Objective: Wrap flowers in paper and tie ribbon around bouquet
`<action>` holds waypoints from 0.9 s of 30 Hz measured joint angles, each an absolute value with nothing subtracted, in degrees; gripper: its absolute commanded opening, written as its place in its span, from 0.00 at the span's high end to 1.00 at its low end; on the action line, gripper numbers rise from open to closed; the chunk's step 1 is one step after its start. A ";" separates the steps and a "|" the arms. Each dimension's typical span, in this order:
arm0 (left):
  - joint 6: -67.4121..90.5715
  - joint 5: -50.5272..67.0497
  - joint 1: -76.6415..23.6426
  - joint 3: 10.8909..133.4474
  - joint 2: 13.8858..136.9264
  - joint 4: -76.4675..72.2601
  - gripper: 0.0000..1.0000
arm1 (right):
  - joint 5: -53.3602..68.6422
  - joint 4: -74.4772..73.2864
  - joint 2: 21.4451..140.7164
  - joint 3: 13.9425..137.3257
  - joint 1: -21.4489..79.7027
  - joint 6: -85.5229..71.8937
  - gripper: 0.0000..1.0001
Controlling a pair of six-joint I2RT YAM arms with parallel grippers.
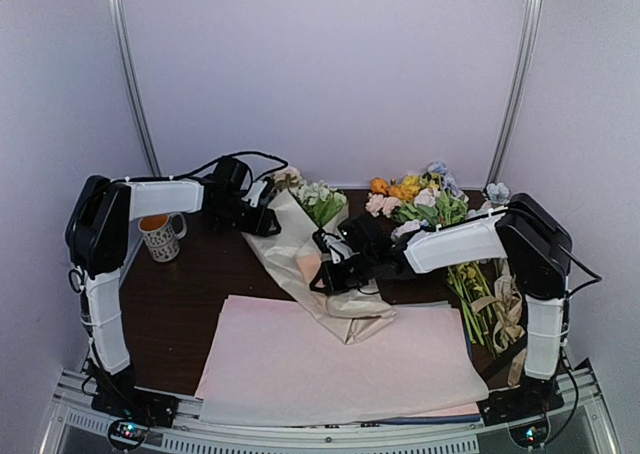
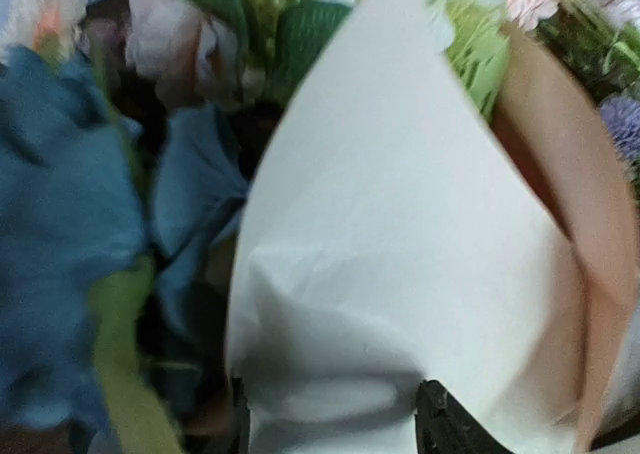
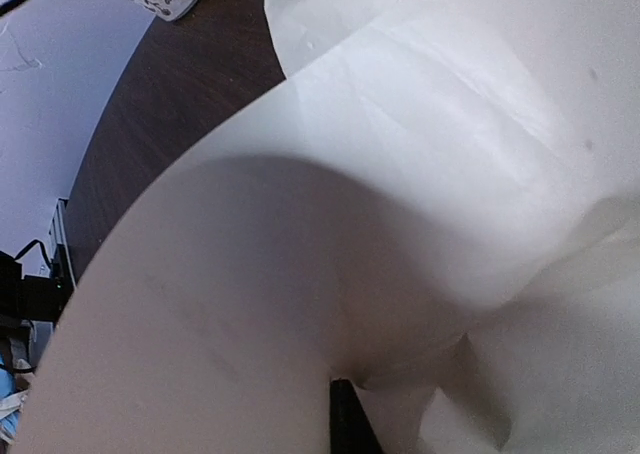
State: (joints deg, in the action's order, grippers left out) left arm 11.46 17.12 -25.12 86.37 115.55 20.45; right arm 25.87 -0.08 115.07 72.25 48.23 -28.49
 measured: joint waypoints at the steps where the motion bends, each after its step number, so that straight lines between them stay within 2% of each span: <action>1: 10.98 16.45 -25.08 86.76 117.12 21.04 0.40 | 26.00 -0.36 114.98 72.82 48.05 -28.40 1.00; 8: 7.99 14.50 -26.39 88.44 121.40 21.52 0.40 | 28.32 -3.27 115.13 85.62 46.37 -29.43 1.00; 15: 6.55 14.72 -26.57 89.30 121.38 21.41 0.39 | 28.45 1.85 120.70 93.80 46.13 -35.22 1.00; 22: 5.41 15.73 -26.50 89.36 120.57 21.43 0.33 | 26.87 3.36 130.85 95.79 45.98 -41.01 1.00; 27: 5.41 17.39 -25.58 89.08 116.46 21.39 0.23 | 25.43 3.40 131.98 96.55 45.52 -43.31 1.00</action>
